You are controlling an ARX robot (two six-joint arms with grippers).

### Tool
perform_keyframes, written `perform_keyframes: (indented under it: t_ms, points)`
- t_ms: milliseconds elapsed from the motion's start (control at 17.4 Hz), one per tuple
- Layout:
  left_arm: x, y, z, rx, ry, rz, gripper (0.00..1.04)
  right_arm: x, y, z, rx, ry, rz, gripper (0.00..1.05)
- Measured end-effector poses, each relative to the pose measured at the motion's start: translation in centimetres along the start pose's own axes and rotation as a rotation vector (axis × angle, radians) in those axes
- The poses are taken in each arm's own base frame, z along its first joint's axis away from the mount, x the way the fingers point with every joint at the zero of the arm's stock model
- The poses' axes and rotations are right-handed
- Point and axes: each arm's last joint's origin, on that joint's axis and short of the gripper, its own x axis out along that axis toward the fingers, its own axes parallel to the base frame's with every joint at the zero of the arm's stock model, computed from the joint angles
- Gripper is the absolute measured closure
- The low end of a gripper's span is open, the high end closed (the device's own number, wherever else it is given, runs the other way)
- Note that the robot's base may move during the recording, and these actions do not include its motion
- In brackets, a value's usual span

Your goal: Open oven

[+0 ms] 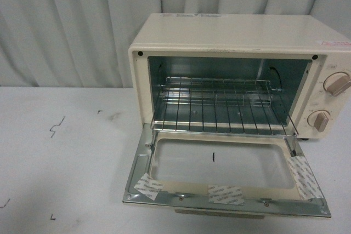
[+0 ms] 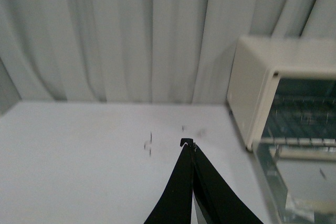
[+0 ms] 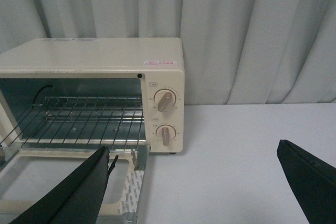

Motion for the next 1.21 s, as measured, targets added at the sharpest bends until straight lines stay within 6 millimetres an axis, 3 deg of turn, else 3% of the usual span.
perform_keyframes:
  t_ms: [518,979,1209]
  points:
    - [0.0,0.0,-0.04,0.0,0.004,0.0,1.03,0.0,0.0,0.0,0.0,0.0,0.0,0.06]
    - [0.0,0.0,-0.04,0.0,0.004,0.0,0.07,0.0,0.0,0.0,0.0,0.0,0.0,0.06]
    - [0.0,0.0,-0.04,0.0,0.004,0.0,0.07,0.0,0.0,0.0,0.0,0.0,0.0,0.06]
